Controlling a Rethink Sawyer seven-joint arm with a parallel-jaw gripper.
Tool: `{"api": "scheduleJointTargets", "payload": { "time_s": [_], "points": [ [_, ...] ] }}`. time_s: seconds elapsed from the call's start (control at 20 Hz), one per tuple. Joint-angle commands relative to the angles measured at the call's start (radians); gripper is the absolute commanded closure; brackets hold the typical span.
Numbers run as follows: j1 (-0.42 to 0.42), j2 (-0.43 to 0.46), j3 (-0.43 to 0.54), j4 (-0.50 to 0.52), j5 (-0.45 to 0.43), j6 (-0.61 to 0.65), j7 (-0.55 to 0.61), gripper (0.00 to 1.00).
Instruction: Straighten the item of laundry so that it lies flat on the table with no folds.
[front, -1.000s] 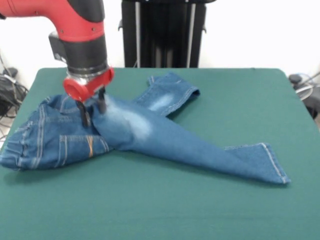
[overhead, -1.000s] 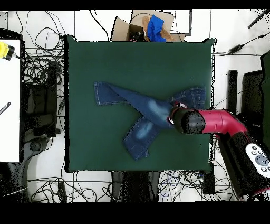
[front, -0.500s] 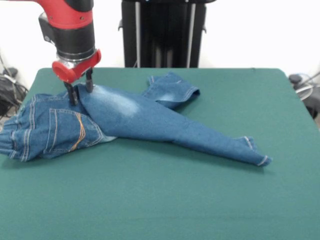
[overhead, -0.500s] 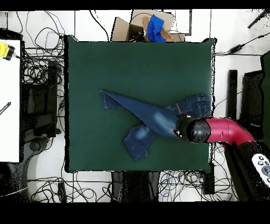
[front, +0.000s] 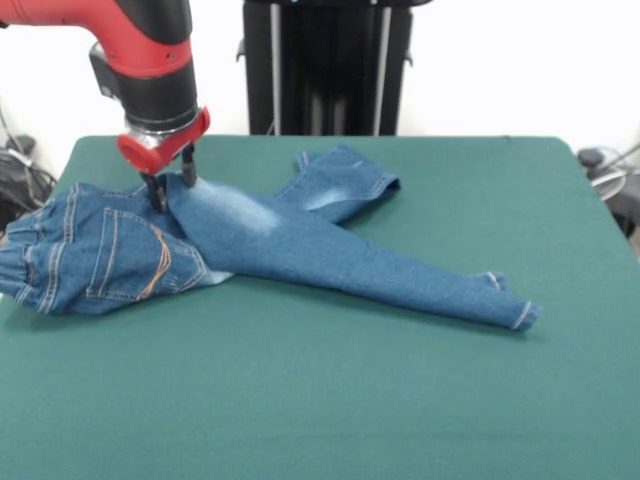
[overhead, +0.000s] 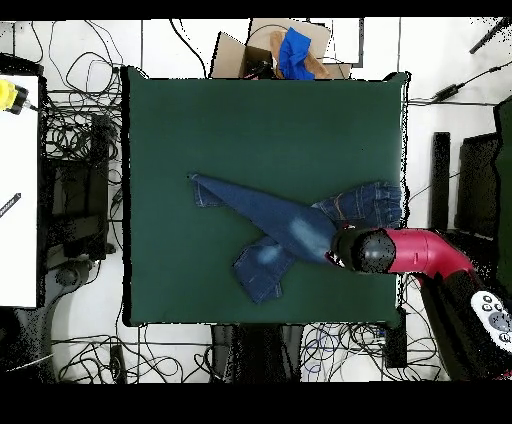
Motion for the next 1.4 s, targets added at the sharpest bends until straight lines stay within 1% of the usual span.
{"api": "scheduleJointTargets", "payload": {
  "time_s": [0.05,0.3,0.5,0.6,0.7,0.8,0.9,1.0,1.15,1.4],
  "points": [
    [0.046,-0.011,-0.053,0.015,-0.051,0.066,0.019,0.00],
    [0.071,-0.037,-0.061,0.045,-0.051,0.050,0.052,0.00],
    [0.079,-0.081,-0.073,0.086,-0.043,0.046,0.075,0.00],
    [0.071,-0.105,-0.081,0.108,-0.037,0.045,0.081,0.00],
    [0.051,-0.150,-0.092,0.136,-0.024,0.059,0.076,0.00],
    [0.030,-0.224,-0.098,0.168,-0.002,0.092,0.050,0.00],
    [0.024,-0.293,-0.102,0.187,0.024,0.133,0.023,0.00],
    [0.028,-0.332,-0.107,0.189,0.039,0.173,0.003,0.00],
    [0.037,-0.342,-0.111,0.180,0.038,0.207,-0.002,0.00],
    [0.022,-0.363,-0.110,0.206,0.028,0.200,0.014,0.00]
  ]
}}
